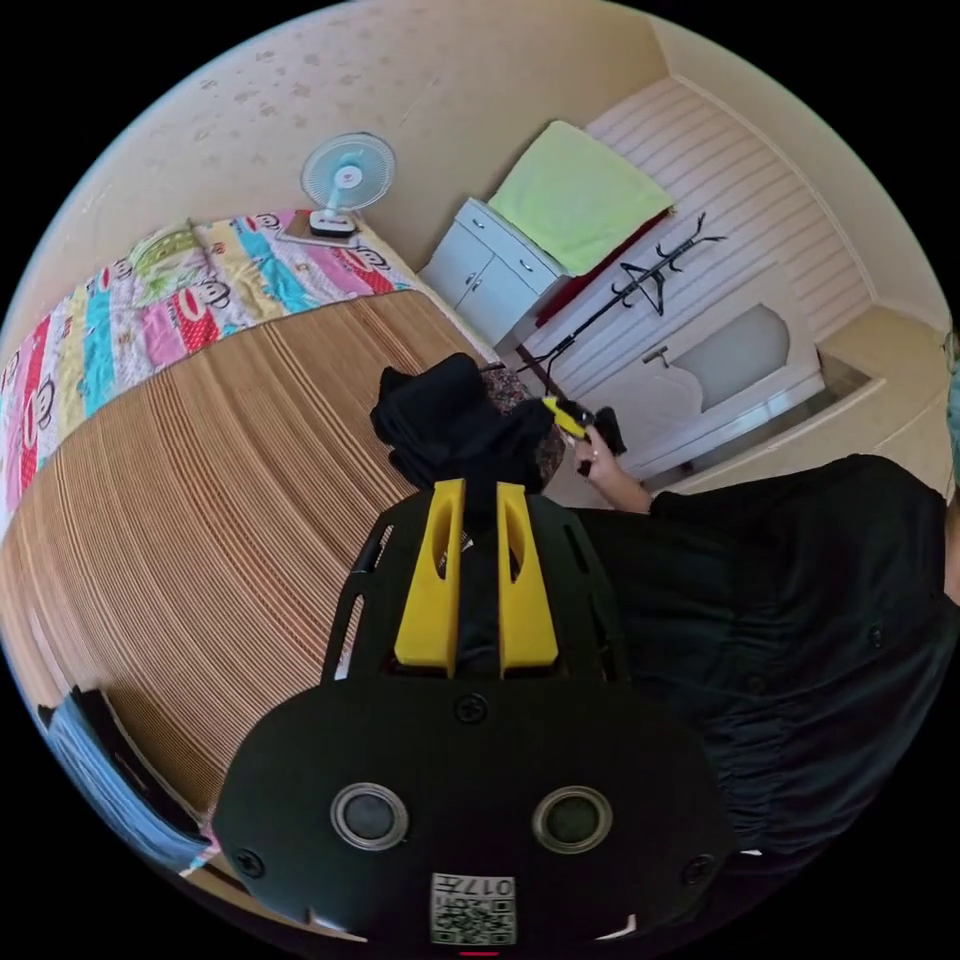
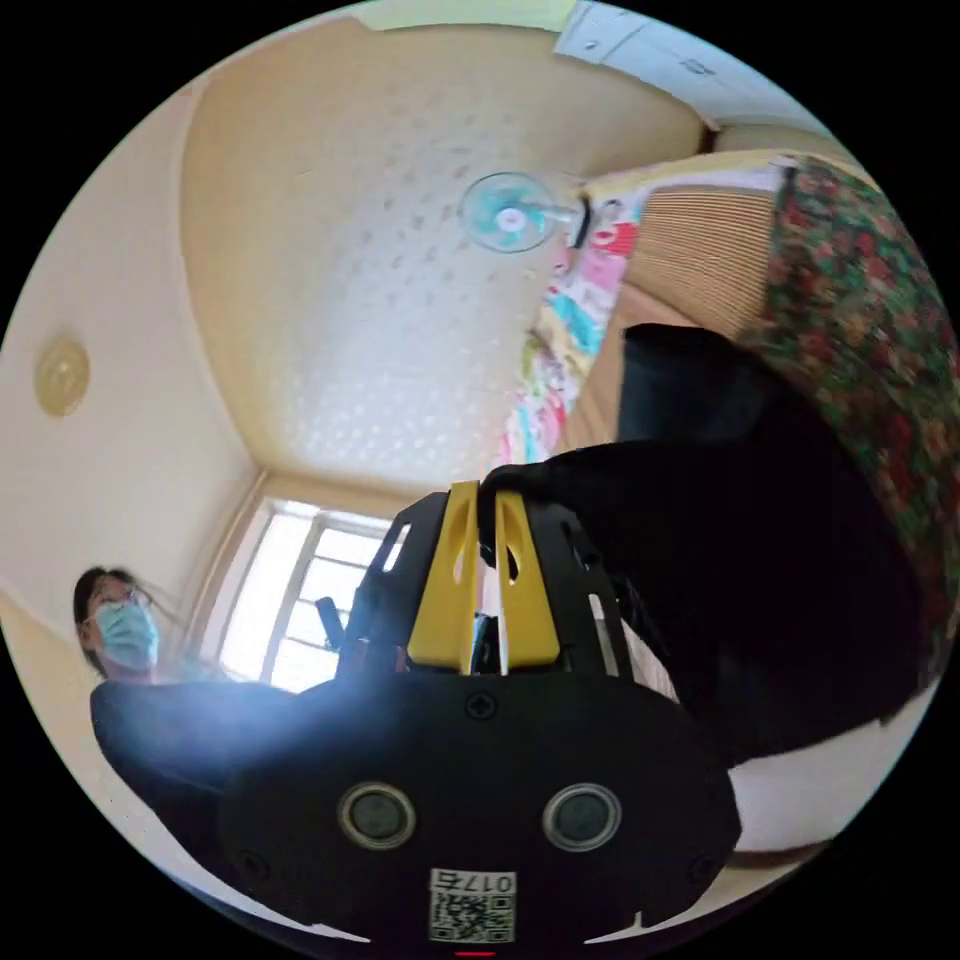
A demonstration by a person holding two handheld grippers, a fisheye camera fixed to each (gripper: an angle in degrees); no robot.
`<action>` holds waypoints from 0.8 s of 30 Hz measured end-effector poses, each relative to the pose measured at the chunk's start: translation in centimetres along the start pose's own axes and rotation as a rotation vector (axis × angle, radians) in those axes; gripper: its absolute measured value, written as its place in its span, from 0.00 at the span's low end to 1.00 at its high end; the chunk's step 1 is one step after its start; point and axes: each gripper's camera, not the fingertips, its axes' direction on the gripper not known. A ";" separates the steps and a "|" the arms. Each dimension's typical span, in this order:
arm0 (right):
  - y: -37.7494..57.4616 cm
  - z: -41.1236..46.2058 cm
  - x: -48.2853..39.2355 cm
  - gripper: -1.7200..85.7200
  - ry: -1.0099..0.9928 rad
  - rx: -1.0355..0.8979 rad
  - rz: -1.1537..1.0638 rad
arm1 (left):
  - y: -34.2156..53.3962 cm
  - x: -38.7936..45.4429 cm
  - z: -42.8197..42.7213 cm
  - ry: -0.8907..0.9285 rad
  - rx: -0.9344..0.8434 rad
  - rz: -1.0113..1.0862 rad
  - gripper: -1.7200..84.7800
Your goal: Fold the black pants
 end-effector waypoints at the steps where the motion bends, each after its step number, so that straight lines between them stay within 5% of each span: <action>1: -0.2 1.8 -2.9 0.04 -0.072 -0.093 -0.107 | -0.5 1.2 0.5 -0.005 -0.001 0.030 0.11; 11: 8.9 16.3 -30.4 0.04 -0.319 -0.637 -0.774 | -4.2 13.5 -2.5 -0.157 0.159 0.314 0.19; 17: 15.2 21.2 -40.4 0.03 -0.527 -0.845 -0.906 | -3.3 21.6 -8.5 -0.123 0.335 0.530 0.15; 21: 17.1 21.7 -43.2 0.03 -0.413 -0.824 -0.904 | 0.5 25.1 -13.1 -0.320 0.559 0.505 0.06; 24: 19.1 19.3 -44.0 0.04 -0.358 -0.751 -0.940 | 2.6 24.3 -17.6 -0.254 0.695 0.408 0.02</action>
